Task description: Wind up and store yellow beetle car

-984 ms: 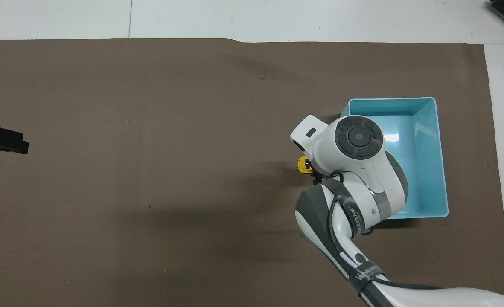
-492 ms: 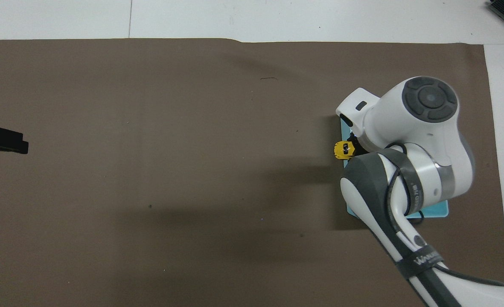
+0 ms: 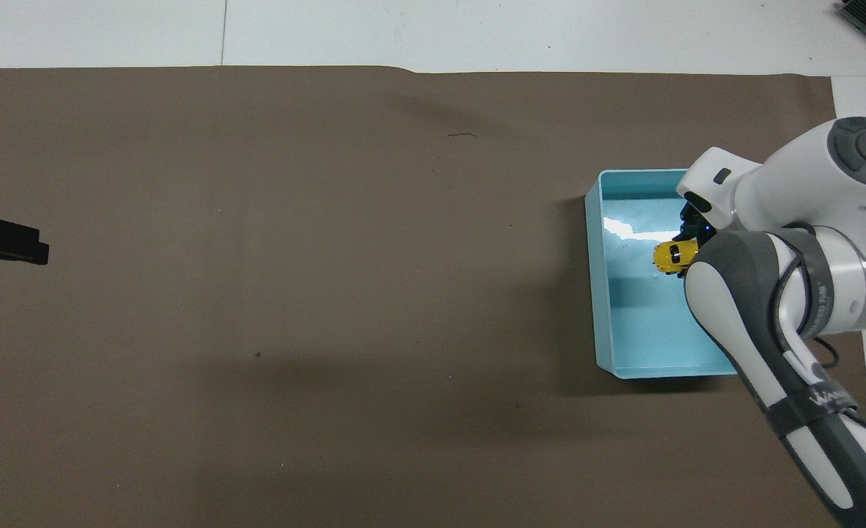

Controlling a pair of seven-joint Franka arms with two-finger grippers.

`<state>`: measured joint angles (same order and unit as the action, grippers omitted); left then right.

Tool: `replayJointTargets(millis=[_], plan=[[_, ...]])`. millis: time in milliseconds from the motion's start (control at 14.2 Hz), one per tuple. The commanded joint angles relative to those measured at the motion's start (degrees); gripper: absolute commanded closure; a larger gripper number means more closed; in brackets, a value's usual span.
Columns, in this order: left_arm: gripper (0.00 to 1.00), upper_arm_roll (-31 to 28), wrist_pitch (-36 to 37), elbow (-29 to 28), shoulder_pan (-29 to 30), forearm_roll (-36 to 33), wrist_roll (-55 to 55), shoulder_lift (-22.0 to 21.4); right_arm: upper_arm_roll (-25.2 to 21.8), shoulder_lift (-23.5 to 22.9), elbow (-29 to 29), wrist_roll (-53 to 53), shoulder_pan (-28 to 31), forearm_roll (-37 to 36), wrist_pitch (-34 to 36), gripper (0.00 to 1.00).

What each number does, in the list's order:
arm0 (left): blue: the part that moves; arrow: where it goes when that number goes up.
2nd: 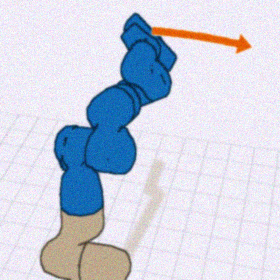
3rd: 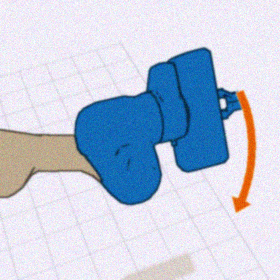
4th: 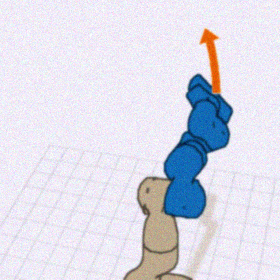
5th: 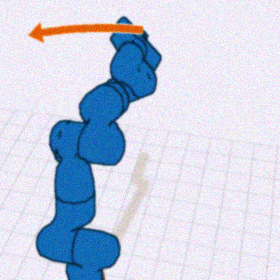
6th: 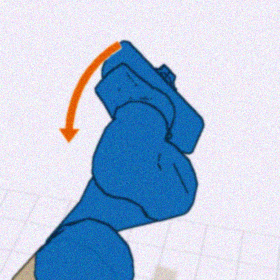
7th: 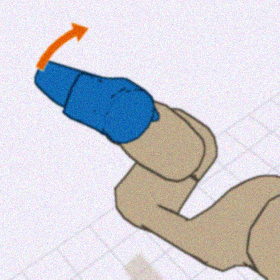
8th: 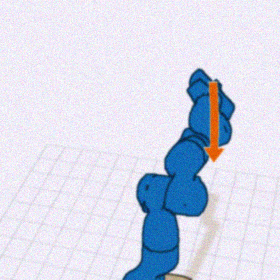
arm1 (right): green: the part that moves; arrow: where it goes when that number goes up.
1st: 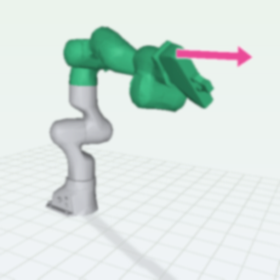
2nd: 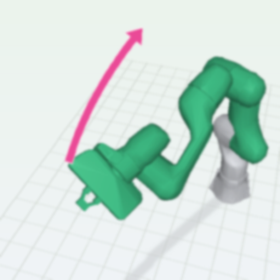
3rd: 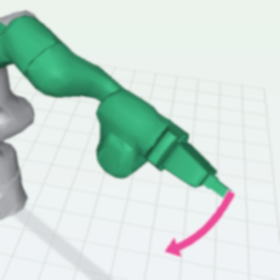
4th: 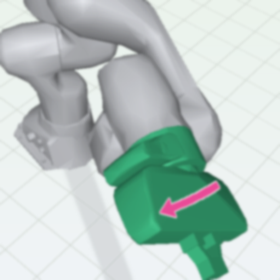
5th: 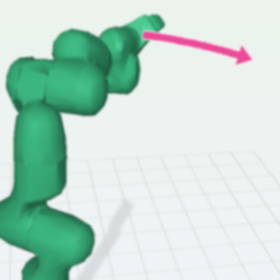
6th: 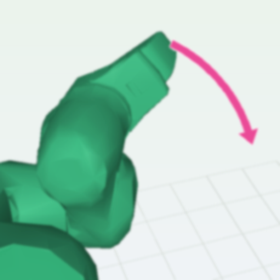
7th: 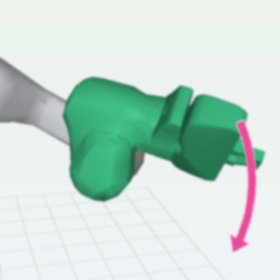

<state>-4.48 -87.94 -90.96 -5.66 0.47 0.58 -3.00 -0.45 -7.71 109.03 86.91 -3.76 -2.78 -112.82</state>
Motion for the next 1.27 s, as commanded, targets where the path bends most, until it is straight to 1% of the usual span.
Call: replayJointTargets(millis=[0,352,422,703,844,1055,1195], plan=[[0.00,0.4,1.2,1.3,0.8,0.7,-0.3,0.5,0.8,4.5,8.6,0.7,1.6,-0.8,-5.7,1.00],[0.00,0.4,1.2,1.3,0.8,0.7,-0.3,0.5,0.8,4.2,14.0,0.7,2.0,-1.0,-12.0,1.00],[0.00,0.4,1.2,1.3,0.8,0.7,-0.3,0.5,0.8,3.7,14.3,0.7,1.9,-1.0,-13.2,1.00],[0.00,0.4,1.2,1.3,0.8,0.7,-0.3,0.5,0.8,2.6,18.9,0.2,2.0,-1.0,-20.5,1.00],[0.00,0.4,1.2,1.2,0.8,0.7,-0.3,0.5,0.8,2.0,19.1,0.3,1.9,-1.0,-21.1,1.00],[0.00,0.4,1.2,1.3,0.8,0.7,-0.3,0.5,0.8,-1.0,19.1,0.4,2.2,-1.0,-23.8,1.00],[0.00,0.4,1.2,1.3,0.8,0.7,-0.3,0.5,0.8,-1.4,19.2,0.4,2.2,-1.0,-24.4,1.00]])
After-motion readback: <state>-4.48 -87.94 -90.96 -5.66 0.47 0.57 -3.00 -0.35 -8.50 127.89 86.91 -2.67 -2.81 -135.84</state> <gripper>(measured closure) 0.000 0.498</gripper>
